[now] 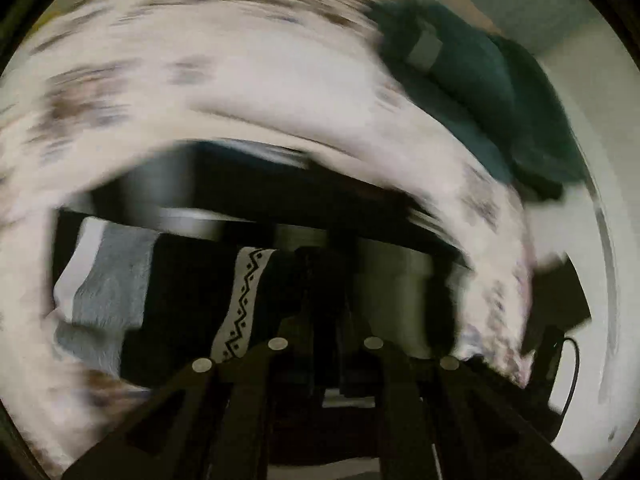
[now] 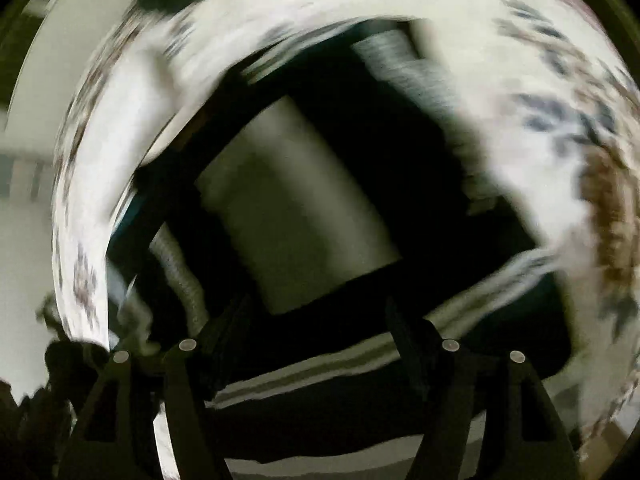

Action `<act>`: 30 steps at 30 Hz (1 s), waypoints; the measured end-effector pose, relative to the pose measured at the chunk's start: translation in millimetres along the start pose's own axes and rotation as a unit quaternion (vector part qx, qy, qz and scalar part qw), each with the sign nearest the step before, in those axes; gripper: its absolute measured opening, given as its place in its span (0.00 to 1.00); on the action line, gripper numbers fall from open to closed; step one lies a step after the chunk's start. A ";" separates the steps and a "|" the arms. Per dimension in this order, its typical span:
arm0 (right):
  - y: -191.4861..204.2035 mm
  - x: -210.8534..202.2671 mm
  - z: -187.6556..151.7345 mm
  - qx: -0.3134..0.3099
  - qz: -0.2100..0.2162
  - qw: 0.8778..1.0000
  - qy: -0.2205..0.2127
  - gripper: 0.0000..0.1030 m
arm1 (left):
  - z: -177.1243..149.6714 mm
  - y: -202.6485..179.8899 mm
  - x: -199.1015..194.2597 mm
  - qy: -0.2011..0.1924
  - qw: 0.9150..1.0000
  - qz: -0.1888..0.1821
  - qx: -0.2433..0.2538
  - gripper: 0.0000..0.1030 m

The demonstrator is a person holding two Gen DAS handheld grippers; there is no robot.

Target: Fold small clothes

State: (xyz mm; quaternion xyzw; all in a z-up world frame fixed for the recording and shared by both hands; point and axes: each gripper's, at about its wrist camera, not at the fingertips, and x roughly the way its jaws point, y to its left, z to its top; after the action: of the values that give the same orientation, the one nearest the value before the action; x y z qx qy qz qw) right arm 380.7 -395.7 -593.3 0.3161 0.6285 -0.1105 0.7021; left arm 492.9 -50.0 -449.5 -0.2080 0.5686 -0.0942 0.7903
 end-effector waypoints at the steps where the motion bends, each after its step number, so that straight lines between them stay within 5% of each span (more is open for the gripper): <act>1: -17.0 -5.6 7.1 0.009 -0.002 1.000 -0.004 0.69 | 1.2 -30.2 18.6 0.007 1.000 -0.010 0.015 0.06; 5: -91.5 -18.8 32.1 0.074 0.050 0.996 0.026 0.69 | 1.9 -126.5 97.9 0.044 0.997 -0.009 0.055 0.08; 9: -129.6 -39.3 42.6 0.070 0.045 0.996 0.028 0.69 | 3.6 -157.7 141.8 0.065 0.995 0.030 0.063 0.09; 11: -144.5 -50.3 49.6 0.053 0.034 0.998 0.022 0.69 | 3.4 -157.4 139.1 0.050 0.995 0.053 0.069 0.22; 12: -149.6 -53.5 52.4 0.049 0.033 0.998 0.022 0.69 | 2.4 -154.7 134.8 0.041 0.995 0.059 0.073 0.46; 13: -157.3 -56.5 53.8 0.046 0.034 0.998 0.023 0.69 | 0.3 -151.2 127.1 0.031 0.993 0.073 0.082 0.81; 14: -161.1 -57.4 56.6 0.043 0.038 0.998 0.026 0.69 | -2.1 -148.6 123.7 0.026 0.992 0.085 0.091 0.93; 19: -159.9 -60.4 70.4 0.018 0.060 0.997 0.037 0.69 | -36.7 -107.1 83.8 -0.010 0.978 0.164 0.128 0.97; 23: -110.4 -51.9 86.7 -0.033 0.094 0.994 0.053 0.69 | -91.1 -30.5 51.2 -0.015 0.959 0.262 0.108 0.97; 25: -74.2 -38.6 98.7 -0.062 0.114 0.990 0.061 0.69 | -120.5 17.7 51.6 0.013 0.949 0.305 0.076 0.97; 28: -33.6 -19.7 112.8 -0.096 0.098 0.989 0.055 0.69 | -147.5 68.8 63.1 0.052 0.943 0.328 0.027 0.97; 30: -6.1 4.3 124.7 -0.124 0.077 0.988 0.058 0.69 | -160.3 101.9 72.0 0.070 0.954 0.292 -0.021 1.00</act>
State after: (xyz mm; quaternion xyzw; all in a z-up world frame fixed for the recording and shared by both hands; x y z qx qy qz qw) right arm 479.5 -472.0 -598.0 0.2797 0.6508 0.0413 0.7046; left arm 357.8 -22.0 -598.6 -0.0424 0.6606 0.1379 0.7368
